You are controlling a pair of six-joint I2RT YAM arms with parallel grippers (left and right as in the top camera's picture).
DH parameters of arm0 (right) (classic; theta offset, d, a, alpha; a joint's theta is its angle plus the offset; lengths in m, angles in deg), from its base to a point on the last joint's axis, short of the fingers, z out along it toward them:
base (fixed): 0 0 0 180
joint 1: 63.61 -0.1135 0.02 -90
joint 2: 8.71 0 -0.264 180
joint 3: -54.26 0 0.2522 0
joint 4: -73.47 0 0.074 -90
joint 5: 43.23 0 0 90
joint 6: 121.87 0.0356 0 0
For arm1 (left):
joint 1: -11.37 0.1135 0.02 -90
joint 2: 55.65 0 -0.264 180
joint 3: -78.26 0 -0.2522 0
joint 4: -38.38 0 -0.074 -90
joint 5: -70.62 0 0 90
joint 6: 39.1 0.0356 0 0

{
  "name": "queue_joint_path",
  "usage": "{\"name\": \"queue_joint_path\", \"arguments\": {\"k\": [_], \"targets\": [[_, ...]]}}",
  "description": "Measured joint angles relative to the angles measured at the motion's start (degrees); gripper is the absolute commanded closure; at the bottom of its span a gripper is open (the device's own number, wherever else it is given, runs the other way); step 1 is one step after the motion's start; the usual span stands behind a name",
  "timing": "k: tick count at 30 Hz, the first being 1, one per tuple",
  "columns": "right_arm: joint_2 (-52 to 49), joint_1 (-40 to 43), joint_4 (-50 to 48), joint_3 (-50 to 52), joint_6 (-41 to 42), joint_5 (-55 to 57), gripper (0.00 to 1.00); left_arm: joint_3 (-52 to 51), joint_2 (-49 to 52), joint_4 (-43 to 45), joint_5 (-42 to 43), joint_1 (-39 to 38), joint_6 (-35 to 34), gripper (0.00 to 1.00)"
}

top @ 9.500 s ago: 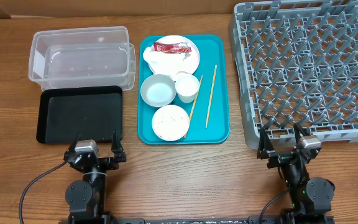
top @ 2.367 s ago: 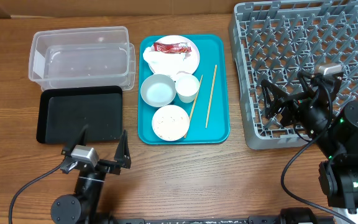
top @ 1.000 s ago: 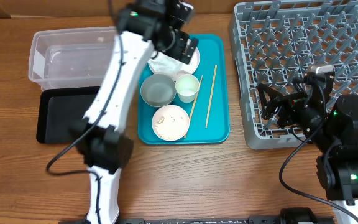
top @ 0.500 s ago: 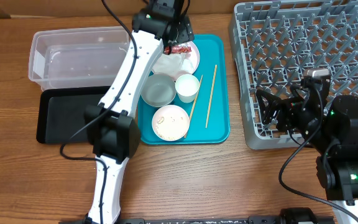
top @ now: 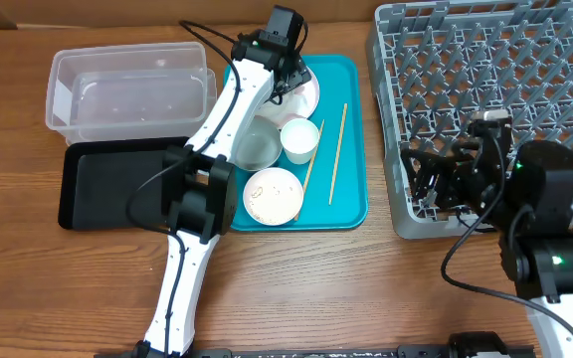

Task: Sort waste into correct bins and load items into the dishwasher
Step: 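Reach the left gripper to the white plate and grasp the wrapper and tissue, then carry the wrapper and tissue left and drop them into the clear bin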

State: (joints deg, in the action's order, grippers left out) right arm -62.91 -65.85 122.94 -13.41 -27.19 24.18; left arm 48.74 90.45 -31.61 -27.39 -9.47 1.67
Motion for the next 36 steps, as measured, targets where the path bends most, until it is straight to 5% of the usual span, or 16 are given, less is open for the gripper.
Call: {"name": "queue_joint_path", "arguments": {"k": [11, 19, 25, 36], "targets": [[-4.6, 0.0, 1.2, 0.0, 0.0, -5.6, 0.00, 0.0, 3.7, 1.6, 0.5, 0.2, -0.4, 0.05], [-5.1, 0.0, 1.2, 0.0, 0.0, -6.2, 0.00, 0.2, 3.8, 1.6, 1.0, 0.5, -0.7, 0.50], [-5.1, 0.0, 1.2, 0.0, 0.0, -6.6, 0.00, 0.2, 3.9, 1.6, 1.4, 0.5, 1.5, 0.96], [-5.1, 0.0, 1.2, 0.0, 0.0, -6.6, 0.01, 4.8, 4.0, -4.7, 3.3, 1.0, 10.4, 0.96]]}}
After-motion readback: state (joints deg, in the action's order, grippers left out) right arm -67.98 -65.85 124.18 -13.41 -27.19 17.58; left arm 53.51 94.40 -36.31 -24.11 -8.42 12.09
